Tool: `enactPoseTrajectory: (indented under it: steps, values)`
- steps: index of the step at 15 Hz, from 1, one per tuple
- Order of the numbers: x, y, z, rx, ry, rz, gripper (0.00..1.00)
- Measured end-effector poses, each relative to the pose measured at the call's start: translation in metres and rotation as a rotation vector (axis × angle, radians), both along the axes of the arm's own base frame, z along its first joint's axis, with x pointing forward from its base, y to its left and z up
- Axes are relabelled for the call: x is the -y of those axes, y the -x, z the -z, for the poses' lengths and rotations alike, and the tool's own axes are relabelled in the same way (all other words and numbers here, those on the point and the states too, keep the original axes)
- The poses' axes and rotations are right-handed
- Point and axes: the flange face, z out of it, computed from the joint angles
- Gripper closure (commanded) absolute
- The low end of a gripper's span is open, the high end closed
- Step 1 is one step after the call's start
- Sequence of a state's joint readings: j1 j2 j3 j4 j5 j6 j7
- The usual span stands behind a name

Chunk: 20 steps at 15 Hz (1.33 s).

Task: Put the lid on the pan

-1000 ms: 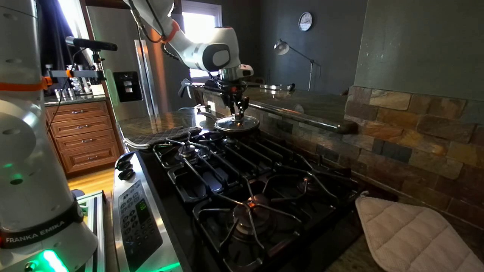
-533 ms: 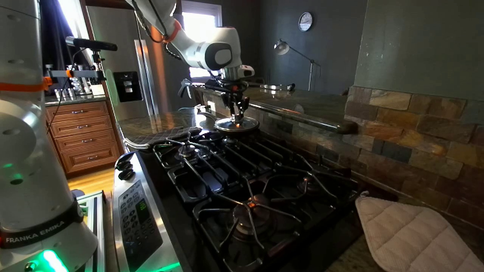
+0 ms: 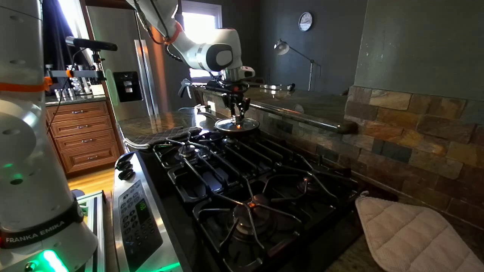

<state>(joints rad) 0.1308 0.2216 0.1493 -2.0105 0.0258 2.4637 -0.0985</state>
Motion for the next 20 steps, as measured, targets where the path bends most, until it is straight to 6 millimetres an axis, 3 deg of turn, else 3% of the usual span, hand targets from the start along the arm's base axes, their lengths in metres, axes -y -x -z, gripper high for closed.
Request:
enactPoseTrajectory:
  steps: [3, 4, 5, 9, 15, 20]
  values:
    - [0.000, 0.000, 0.000, 0.000, 0.000, 0.000, 0.77]
    - [0.000, 0.000, 0.000, 0.000, 0.000, 0.000, 0.27]
    - [0.000, -0.001, 0.000, 0.000, 0.000, 0.000, 0.24]
    - [-0.001, -0.004, -0.005, 0.010, -0.004, 0.001, 0.00]
    - [-0.002, -0.005, -0.017, 0.031, -0.010, 0.010, 0.00]
    - [-0.001, -0.001, -0.040, 0.057, -0.014, 0.052, 0.00]
